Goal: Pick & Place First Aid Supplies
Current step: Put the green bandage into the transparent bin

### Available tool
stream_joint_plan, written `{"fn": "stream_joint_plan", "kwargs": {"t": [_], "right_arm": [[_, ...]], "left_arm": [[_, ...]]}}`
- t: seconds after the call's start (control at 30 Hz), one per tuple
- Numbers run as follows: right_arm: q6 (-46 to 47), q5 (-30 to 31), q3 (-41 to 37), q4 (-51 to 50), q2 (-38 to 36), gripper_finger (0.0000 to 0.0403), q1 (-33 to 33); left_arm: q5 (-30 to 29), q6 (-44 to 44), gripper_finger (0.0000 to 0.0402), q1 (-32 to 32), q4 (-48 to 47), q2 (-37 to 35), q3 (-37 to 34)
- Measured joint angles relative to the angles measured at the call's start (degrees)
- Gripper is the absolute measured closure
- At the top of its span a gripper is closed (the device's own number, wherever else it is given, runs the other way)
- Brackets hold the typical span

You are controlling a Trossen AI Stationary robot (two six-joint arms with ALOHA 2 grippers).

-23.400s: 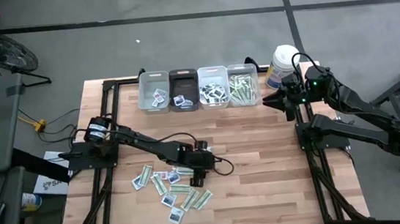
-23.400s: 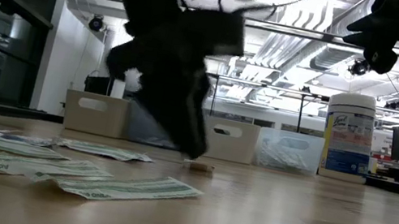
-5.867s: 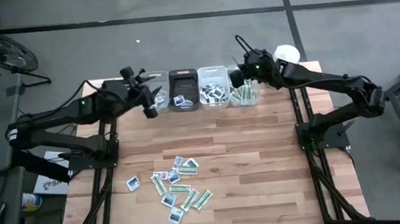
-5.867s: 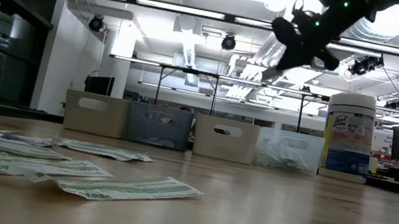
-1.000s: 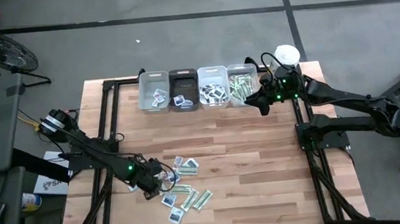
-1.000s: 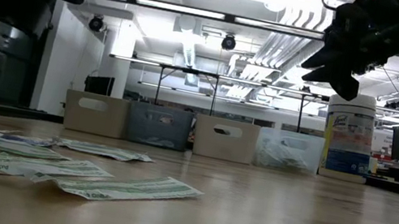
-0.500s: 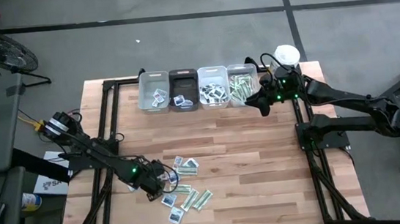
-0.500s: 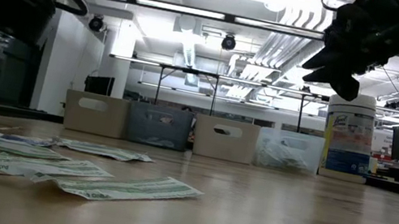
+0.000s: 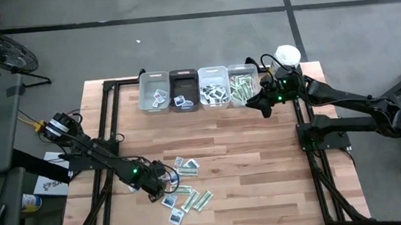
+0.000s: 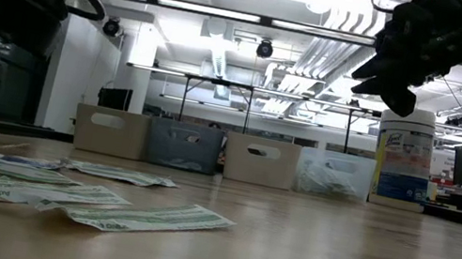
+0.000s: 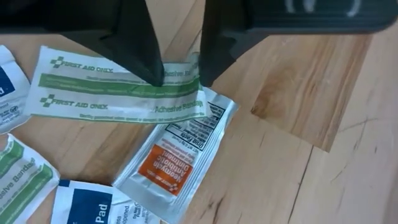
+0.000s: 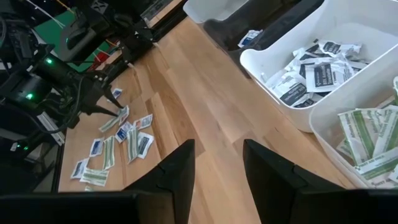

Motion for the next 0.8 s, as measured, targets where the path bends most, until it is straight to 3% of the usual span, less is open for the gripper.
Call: {"fn": "stream_joint_plan", "kwargs": {"t": [0.43,0.8], "right_arm": [[-0.87,-0.82,0.0,0.02,0.0,0.0274,0.0],[-1.33,-0.84,0.0,0.03,0.0,0.0274,0.0]], "left_arm": [[1.45,0.58,0.0395,-0.02,-1.48,-0.02,3.13],[2.18,2.87,0.04,-0.02,-1.04,-0.08,7.14]]}}
